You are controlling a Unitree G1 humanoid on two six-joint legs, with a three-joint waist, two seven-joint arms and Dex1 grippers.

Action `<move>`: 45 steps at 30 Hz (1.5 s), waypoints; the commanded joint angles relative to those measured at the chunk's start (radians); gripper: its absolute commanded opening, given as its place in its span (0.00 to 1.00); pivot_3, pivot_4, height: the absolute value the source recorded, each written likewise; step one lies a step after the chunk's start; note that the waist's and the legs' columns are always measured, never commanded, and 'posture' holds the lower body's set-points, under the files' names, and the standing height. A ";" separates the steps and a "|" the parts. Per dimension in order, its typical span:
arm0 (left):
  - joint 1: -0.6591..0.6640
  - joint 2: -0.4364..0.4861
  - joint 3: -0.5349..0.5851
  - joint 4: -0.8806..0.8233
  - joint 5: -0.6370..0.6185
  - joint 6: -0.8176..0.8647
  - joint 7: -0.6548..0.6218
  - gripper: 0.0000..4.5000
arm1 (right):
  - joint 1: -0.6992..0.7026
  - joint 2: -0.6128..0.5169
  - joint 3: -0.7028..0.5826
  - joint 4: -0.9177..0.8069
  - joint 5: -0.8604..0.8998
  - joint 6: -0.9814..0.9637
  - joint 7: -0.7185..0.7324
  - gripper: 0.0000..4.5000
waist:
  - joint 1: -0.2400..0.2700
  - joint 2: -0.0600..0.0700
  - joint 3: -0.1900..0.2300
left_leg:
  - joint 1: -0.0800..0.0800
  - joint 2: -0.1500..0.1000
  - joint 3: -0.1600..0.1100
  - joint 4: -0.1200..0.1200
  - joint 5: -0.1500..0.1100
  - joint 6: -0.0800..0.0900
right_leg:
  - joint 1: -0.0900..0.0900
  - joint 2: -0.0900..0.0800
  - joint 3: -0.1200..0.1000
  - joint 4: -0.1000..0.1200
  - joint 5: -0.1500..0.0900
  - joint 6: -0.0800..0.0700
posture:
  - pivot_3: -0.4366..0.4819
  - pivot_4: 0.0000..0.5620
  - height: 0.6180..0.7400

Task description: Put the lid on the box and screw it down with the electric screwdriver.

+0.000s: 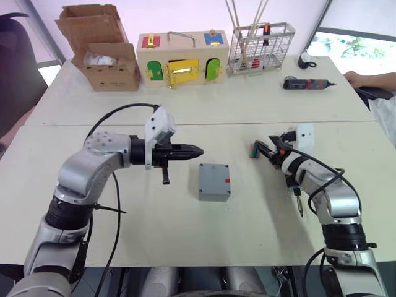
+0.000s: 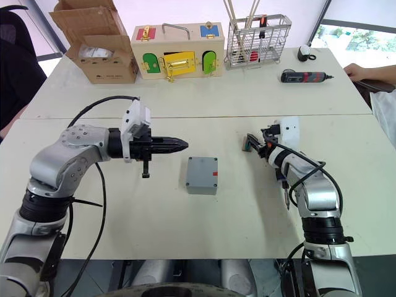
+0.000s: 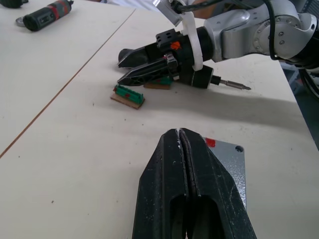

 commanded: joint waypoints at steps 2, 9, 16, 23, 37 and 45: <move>-0.006 0.010 -0.005 -0.039 -0.009 -0.010 0.003 0.00 | -0.027 0.009 0.006 0.000 -0.016 -0.009 -0.003 0.54 | 0.001 0.000 0.000 | 0.000 0.000 0.000 0.000 0.000 0.000 | 0.000 0.000 0.000 0.000 0.000 0.000 | 0.48 0.27 1.00; -0.003 0.004 -0.009 -0.036 -0.007 -0.015 0.014 0.00 | -0.046 0.005 0.012 0.025 -0.027 -0.011 0.012 0.54 | 0.000 0.000 0.000 | 0.000 0.000 0.000 0.000 0.000 0.000 | 0.000 0.000 0.000 0.000 0.000 0.000 | 0.48 0.27 1.00; 0.008 0.007 -0.007 -0.046 -0.014 -0.012 0.027 0.00 | -0.058 0.011 0.011 0.045 -0.039 -0.016 0.020 0.54 | 0.000 0.000 0.000 | 0.000 0.000 0.000 0.000 0.000 0.000 | 0.000 0.000 0.000 0.000 0.000 0.000 | 0.48 0.27 1.00; 0.010 0.014 -0.009 -0.049 -0.013 -0.010 0.025 0.00 | -0.057 0.012 0.009 0.051 -0.045 -0.019 0.027 0.54 | 0.000 0.000 0.000 | 0.000 0.000 0.000 0.000 0.000 0.000 | 0.000 0.000 0.000 0.000 0.000 0.000 | 0.48 0.27 1.00; 0.005 0.015 -0.015 -0.044 -0.011 -0.015 0.024 0.00 | -0.058 0.013 0.013 0.061 -0.065 -0.020 0.035 0.02 | 0.000 0.000 0.000 | 0.000 0.000 0.000 0.000 0.000 0.000 | 0.000 0.000 0.000 0.000 0.000 0.000 | 0.48 0.27 1.00; 0.009 0.017 -0.014 -0.042 -0.010 -0.019 0.019 0.00 | -0.051 0.002 -0.004 0.003 -0.050 -0.001 0.041 0.02 | 0.000 0.000 0.000 | 0.000 0.000 0.000 0.000 0.000 0.000 | 0.000 0.000 0.000 0.000 0.000 0.000 | 0.48 0.27 1.00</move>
